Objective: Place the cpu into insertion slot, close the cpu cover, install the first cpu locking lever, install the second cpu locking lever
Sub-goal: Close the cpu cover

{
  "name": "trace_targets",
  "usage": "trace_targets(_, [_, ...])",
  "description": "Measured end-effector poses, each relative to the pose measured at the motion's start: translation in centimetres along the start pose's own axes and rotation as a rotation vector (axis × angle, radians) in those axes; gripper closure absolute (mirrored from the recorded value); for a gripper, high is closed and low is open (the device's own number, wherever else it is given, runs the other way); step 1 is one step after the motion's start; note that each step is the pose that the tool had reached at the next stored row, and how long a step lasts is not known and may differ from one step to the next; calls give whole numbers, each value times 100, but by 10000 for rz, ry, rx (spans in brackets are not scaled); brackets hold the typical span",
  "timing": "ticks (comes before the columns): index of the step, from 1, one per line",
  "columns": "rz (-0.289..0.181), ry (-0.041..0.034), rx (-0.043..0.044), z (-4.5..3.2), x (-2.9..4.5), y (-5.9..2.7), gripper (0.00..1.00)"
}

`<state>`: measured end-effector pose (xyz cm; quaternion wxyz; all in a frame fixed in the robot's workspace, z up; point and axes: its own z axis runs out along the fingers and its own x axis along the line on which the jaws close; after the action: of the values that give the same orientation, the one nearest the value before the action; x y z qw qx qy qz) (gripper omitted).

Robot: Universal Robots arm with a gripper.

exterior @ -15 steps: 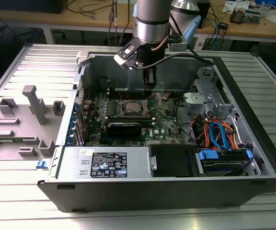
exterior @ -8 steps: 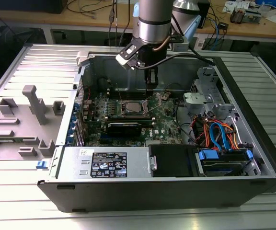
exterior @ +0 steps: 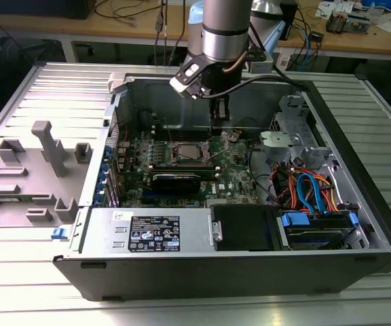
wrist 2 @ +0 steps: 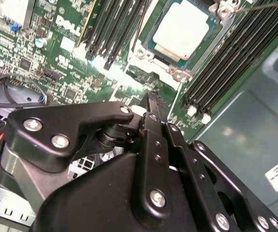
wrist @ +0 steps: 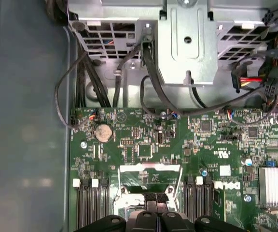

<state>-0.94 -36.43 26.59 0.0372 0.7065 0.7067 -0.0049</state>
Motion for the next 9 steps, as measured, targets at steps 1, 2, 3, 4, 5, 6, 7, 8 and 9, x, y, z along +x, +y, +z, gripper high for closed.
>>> trace_targets(1, [2, 0, 0, 1, 0, 22, 89])
trace_targets(2, [2, 0, 0, 3, 2, 67, 89])
trace_targets(3, [1, -1, 0, 4, 2, 100, 89])
trace_targets(4, [0, -2, 1, 5, 2, 122, 89])
trace_targets(5, [1, -2, 1, 6, 3, 136, 89])
trace_targets(6, [2, -1, 1, 7, 3, 154, 89])
trace_targets(7, [1, -2, 1, 8, 3, 174, 89])
trace_targets(8, [1, -3, 1, 8, 3, 187, 89])
trace_targets(9, [1, -1, 0, 9, 3, 206, 89])
